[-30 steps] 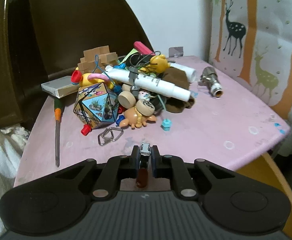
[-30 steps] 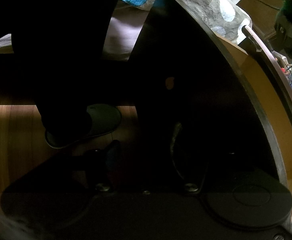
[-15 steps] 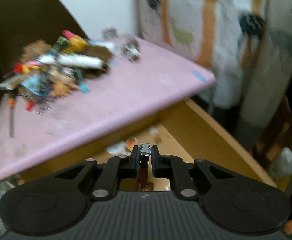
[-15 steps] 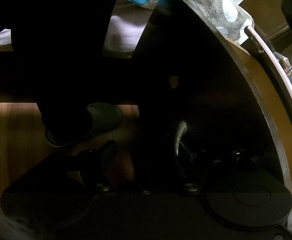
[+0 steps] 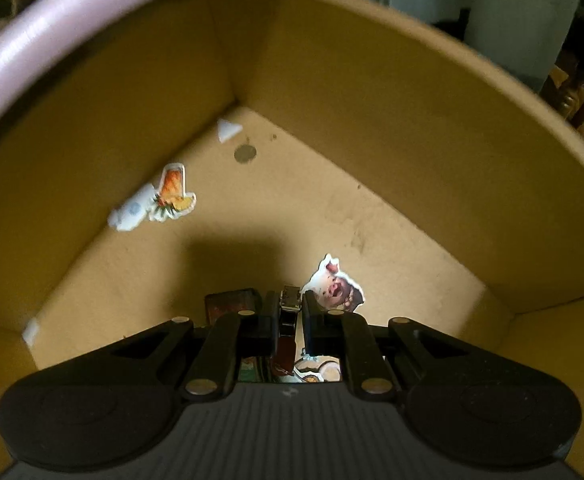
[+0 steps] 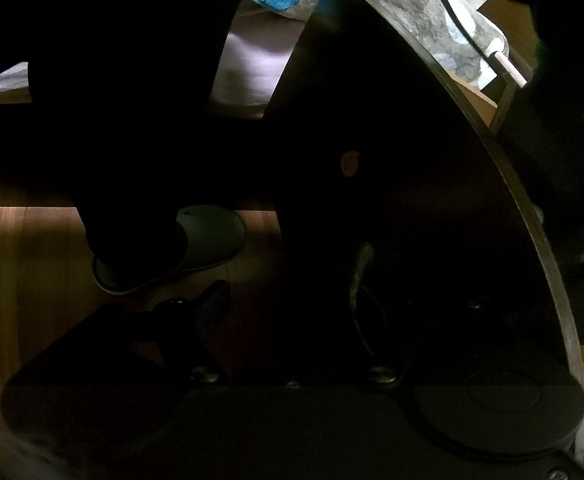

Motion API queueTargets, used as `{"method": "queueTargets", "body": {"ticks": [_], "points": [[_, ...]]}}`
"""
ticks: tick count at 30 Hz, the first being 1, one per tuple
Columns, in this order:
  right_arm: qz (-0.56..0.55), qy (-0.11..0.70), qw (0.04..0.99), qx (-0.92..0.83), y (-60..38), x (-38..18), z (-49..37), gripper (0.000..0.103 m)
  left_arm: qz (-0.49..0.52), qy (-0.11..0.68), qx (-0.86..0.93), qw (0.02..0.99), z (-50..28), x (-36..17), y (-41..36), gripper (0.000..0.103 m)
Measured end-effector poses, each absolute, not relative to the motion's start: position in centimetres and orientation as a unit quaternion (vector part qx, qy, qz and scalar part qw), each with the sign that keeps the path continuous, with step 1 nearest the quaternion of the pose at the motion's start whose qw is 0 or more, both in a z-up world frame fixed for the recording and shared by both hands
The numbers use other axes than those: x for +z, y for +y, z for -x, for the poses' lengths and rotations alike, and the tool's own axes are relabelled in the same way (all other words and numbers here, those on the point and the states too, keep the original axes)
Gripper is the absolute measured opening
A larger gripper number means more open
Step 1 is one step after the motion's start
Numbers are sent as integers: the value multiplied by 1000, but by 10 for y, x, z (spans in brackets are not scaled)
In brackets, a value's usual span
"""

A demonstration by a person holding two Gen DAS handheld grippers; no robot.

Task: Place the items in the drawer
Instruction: 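Lower the red item into the open drawer and open the left tool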

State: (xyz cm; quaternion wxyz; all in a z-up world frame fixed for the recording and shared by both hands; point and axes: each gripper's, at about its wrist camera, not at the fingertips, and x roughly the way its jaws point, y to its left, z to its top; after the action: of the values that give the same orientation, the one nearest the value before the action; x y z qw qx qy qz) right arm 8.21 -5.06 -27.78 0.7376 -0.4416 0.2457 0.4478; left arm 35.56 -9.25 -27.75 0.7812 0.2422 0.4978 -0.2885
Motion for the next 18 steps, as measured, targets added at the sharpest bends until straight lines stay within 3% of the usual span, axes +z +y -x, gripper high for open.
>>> {"method": "queueTargets", "body": {"ticks": [18], "points": [[446, 244, 735, 449, -50, -278, -80, 74, -238, 511, -274, 779, -357, -292, -91, 15]]}}
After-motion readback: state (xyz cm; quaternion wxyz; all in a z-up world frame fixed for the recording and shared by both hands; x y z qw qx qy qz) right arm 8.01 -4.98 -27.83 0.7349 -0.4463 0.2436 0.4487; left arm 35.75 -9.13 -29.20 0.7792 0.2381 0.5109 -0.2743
